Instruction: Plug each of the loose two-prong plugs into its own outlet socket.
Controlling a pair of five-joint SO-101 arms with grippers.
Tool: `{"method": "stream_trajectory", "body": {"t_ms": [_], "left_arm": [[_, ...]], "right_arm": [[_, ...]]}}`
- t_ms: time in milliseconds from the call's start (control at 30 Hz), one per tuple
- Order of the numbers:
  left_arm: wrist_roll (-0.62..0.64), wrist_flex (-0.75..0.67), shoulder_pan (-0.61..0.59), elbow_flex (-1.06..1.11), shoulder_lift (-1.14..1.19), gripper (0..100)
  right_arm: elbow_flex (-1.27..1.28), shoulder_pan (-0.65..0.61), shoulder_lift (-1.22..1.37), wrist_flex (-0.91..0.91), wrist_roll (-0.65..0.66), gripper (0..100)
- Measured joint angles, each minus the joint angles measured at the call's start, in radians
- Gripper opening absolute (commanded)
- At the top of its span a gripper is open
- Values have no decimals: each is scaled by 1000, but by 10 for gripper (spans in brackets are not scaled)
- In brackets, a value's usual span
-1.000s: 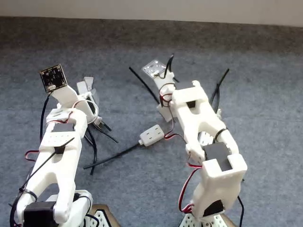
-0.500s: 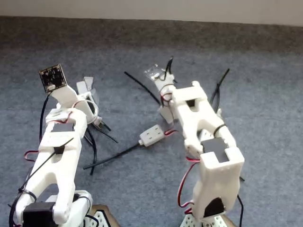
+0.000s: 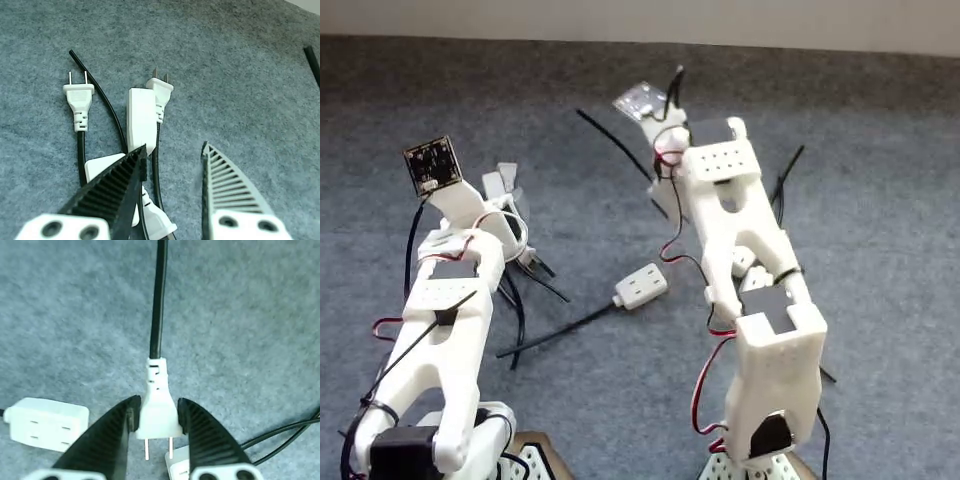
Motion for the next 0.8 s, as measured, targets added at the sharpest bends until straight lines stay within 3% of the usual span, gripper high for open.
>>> {"method": "stream_trajectory", "body": {"t_ms": [200,400,633,800], "left_arm": [[-95,0,69,0,0,193],[-124,15,166,5,-78,193],[-130,259,293,54,-423,193],[-133,204,353,245,-709,189]], "right_arm": [[-264,-100,0,163,0,63],[-428,-117,0,236,0,63],[-537,-117,0,255,-46,63],[-542,-117,0,261,-54,63]]}}
